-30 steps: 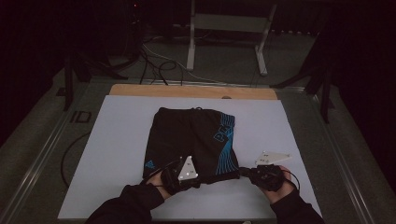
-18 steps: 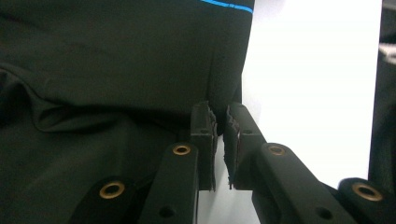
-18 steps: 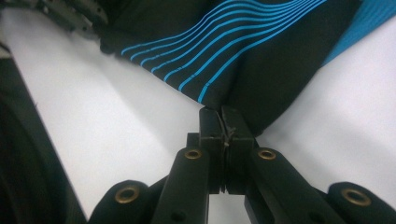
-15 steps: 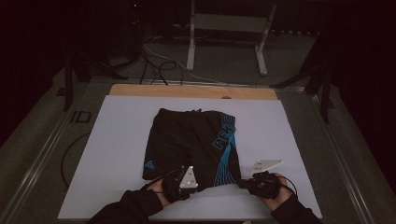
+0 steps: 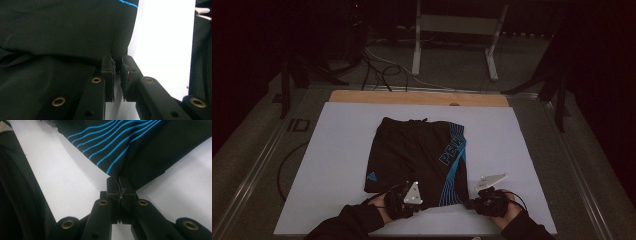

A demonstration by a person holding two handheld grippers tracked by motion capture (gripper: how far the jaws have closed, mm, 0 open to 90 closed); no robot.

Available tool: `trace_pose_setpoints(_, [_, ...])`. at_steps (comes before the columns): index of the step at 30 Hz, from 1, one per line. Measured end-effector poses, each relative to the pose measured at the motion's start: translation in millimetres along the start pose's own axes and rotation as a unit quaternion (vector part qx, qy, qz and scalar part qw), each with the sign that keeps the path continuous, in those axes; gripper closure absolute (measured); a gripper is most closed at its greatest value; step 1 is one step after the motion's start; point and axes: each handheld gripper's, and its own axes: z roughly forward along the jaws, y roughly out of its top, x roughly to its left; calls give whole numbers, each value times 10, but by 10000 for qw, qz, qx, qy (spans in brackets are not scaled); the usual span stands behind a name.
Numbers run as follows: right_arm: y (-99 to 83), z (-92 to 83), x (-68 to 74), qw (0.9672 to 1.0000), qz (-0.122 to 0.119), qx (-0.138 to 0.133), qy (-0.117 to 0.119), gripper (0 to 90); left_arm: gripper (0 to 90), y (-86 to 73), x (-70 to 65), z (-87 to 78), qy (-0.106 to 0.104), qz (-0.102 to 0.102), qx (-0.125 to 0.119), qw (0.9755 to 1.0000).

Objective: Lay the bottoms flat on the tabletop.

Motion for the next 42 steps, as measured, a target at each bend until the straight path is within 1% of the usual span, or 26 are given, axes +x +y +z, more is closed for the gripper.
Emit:
trace_pose_setpoints(1, [1, 1, -5, 10000, 5, -9, 18, 879, 805, -4, 10, -4, -39, -49, -39, 10000])
trace_pose_setpoints(2, [4, -4, -8, 10000, 3, -36, 48, 834, 797, -7, 14, -12, -50, -90, -101, 9999])
trace_pose_setpoints(3, [7, -11, 1, 9999, 55, -85, 7, 779, 765, -10, 22, -28, -56, -80, -175, 9998])
trace_pose_setpoints(4, [7, -23, -11, 9999, 7, -126, -10, 736, 703, -11, 31, -44, -89, -139, -298, 9994])
trace_pose_setpoints(6, [11, -60, -34, 9993, 114, -363, 32, 637, 597, -6, 64, -91, -184, -264, -487, 9983])
trace_pose_setpoints(7, [18, -90, -40, 9990, 146, -421, 16, 620, 543, -2, 74, -112, -222, -326, -618, 9973])
trace_pose_setpoints(8, [22, -113, -44, 9985, 117, -543, 12, 565, 499, 3, 84, -135, -241, -372, -704, 9965])
trace_pose_setpoints(9, [28, -134, -41, 9976, 161, -667, -42, 489, 456, 9, 95, -153, -208, -413, -752, 9961])
trace_pose_setpoints(10, [38, -146, -50, 9967, 197, -778, -124, 426, 406, 12, 110, -172, -237, -419, -810, 9956])
trace_pose_setpoints(11, [45, -159, -63, 9961, 163, -846, -198, 390, 367, 11, 120, -187, -257, -441, -892, 9947])
trace_pose_setpoints(14, [70, -182, -81, 9935, 201, -1094, -240, 273, 254, 16, 156, -217, -226, -470, -933, 9943])
trace_pose_setpoints(15, [70, -182, -81, 9935, 201, -1094, -240, 273, 217, 16, 156, -217, -226, -470, -933, 9943])
trace_pose_setpoints(16, [79, -183, -77, 9927, 250, -1158, -238, 273, 217, 16, 156, -217, -226, -470, -933, 9943])
trace_pose_setpoints(17, [86, -192, -100, 9917, 220, -1259, -156, 136, 136, 10, 212, -246, -346, -541, -984, 9931])
trace_pose_setpoints(19, [88, -211, -138, 9906, 204, -1340, -189, 138, 89, 3, 248, -266, -391, -552, -1043, 9922])
trace_pose_setpoints(21, [91, -223, -169, 9896, 257, -1406, -188, 138, 39, -3, 290, -284, -445, -581, -1079, 9915])
trace_pose_setpoints(22, [95, -227, -180, 9888, 277, -1453, -174, 138, 25, -6, 304, -296, -433, -592, -1092, 9913])
trace_pose_setpoints(23, [98, -237, -194, 9890, 241, -1453, -167, 138, 21, -8, 321, -306, -404, -611, -1105, 9912])
trace_pose_setpoints(24, [108, -236, -198, 9881, 262, -1503, -192, 139, 21, -13, 339, -317, -415, -627, -1134, 9907])
trace_pose_setpoints(25, [119, -242, -212, 9881, 247, -1501, -222, 141, 21, -17, 356, -330, -411, -627, -1149, 9905])
trace_pose_setpoints(29, [180, -234, -238, 9865, 226, -1591, -309, 143, 21, -43, 431, -379, -289, -741, -1235, 9891])
trace_pose_setpoints(31, [207, -230, -246, 9861, 151, -1613, -362, 143, 21, -65, 471, -399, -273, -830, -1263, 9881])
trace_pose_setpoints(32, [222, -225, -249, 9862, 132, -1600, -401, 142, 20, -76, 492, -411, -226, -848, -1255, 9882])
trace_pose_setpoints(34, [243, -217, -257, 9847, 56, -1678, -459, 138, 20, -95, 538, -440, -167, -897, -1269, 9877])
trace_pose_setpoints(37, [287, -216, -276, 9836, -21, -1725, -534, 135, 19, -122, 621, -498, -29, -1002, -1307, 9863])
trace_pose_setpoints(42, [373, -216, -329, 9815, -43, -1806, -635, 132, 19, -169, 751, -592, 208, -1136, -1362, 9839])
